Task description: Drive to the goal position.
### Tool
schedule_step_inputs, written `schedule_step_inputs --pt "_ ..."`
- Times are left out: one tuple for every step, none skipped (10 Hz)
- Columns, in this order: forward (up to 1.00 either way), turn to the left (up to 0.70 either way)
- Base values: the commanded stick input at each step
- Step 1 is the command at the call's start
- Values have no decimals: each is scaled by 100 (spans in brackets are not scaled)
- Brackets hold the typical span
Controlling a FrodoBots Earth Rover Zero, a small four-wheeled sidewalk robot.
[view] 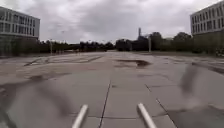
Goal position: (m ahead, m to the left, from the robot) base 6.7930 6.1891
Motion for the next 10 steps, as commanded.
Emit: schedule_step_inputs --pt "100 27" --pt "100 27" --pt "100 27" --pt "100 27" --pt "100 27" --pt "100 27" --pt "100 24" --pt "100 0" --pt "100 0" --pt "100 0"
